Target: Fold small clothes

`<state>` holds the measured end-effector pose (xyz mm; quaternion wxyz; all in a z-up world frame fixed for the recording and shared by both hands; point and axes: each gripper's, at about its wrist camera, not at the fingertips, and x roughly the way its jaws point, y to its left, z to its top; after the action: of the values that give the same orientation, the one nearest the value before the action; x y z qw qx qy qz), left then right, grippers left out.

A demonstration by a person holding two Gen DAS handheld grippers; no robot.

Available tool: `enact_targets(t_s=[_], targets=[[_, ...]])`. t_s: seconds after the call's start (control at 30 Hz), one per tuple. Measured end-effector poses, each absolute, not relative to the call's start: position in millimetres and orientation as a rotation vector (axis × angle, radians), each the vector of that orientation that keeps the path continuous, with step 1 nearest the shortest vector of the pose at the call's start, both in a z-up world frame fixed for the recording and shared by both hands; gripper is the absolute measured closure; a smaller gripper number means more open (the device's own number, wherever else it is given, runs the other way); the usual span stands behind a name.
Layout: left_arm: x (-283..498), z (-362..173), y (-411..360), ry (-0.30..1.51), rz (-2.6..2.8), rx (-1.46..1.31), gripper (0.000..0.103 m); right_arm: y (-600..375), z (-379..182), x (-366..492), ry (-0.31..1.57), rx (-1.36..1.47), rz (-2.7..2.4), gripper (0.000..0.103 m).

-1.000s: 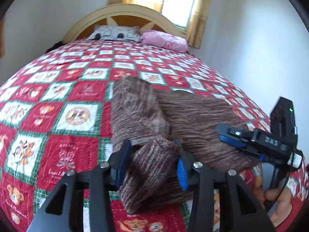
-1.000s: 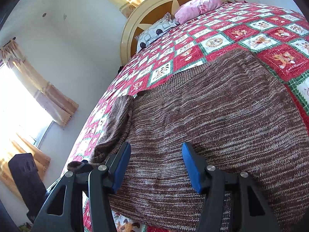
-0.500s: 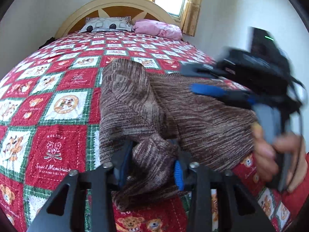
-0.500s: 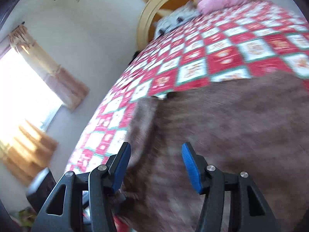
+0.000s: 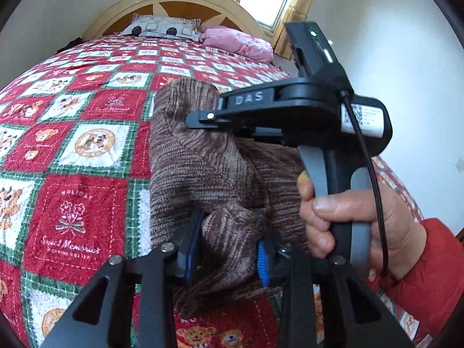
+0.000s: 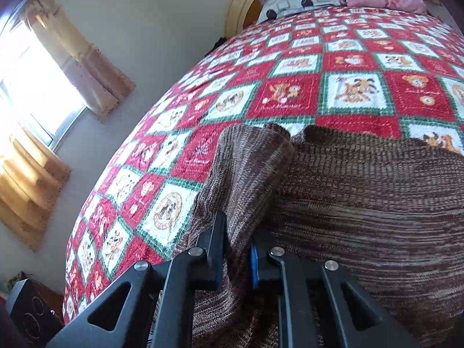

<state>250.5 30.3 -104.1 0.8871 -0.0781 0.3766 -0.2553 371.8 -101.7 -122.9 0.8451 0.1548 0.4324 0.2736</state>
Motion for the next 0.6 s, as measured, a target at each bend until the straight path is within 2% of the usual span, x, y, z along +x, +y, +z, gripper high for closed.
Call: enact_targets(t_s=[0.03, 0.17, 0.43, 0.6], targets=[[250, -102, 31, 0.772, -0.537, -0.173, 0.084, -105, -119, 370, 0.904, 0.328, 0.579, 0.090], [248, -90, 25, 0.728, -0.570, -0.188, 0.086, -105, -97, 367, 0.867, 0.277, 0.586, 0.091], [232, -46, -21, 0.616, -0.709, -0.161, 0.086, -154, -43, 356, 0.808, 0.142, 0.550, 0.091], [229, -38, -62, 0.598, -0.807, -0.142, 0.086, -201, -25, 346, 0.814, 0.020, 0.482, 0.091]])
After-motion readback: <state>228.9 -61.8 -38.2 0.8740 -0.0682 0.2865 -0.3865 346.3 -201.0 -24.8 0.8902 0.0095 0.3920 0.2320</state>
